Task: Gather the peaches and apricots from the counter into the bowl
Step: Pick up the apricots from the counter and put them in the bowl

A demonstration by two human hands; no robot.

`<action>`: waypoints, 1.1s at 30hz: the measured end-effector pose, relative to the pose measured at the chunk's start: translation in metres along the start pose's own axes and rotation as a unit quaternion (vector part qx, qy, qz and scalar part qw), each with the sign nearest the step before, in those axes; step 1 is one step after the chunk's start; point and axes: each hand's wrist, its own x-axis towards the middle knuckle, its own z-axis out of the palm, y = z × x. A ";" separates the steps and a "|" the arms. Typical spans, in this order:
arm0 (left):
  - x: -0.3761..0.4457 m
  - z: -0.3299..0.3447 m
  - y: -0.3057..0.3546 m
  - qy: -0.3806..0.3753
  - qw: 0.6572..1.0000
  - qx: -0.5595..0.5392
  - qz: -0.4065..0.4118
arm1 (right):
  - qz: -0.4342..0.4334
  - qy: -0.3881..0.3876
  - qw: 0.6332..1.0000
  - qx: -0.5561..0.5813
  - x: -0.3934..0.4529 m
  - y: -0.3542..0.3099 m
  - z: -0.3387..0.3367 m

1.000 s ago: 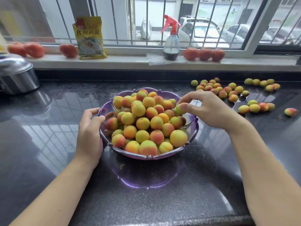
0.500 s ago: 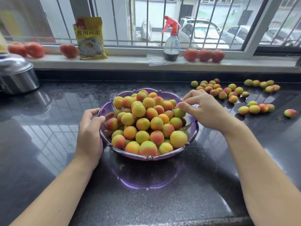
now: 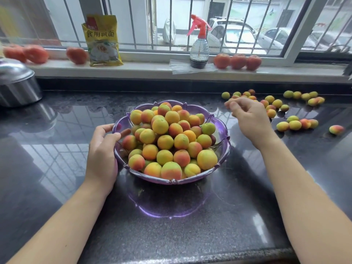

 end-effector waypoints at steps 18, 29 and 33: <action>0.002 0.005 0.002 0.019 1.000 0.019 0.017 | 0.030 -0.130 0.887 -0.441 0.080 0.079 0.022; 0.002 0.007 0.000 0.019 0.999 0.022 0.023 | 0.069 -0.028 0.909 -0.409 0.091 0.096 0.022; 0.001 0.006 0.000 0.022 0.999 0.031 0.022 | 0.052 0.004 0.913 -0.405 0.091 0.097 0.024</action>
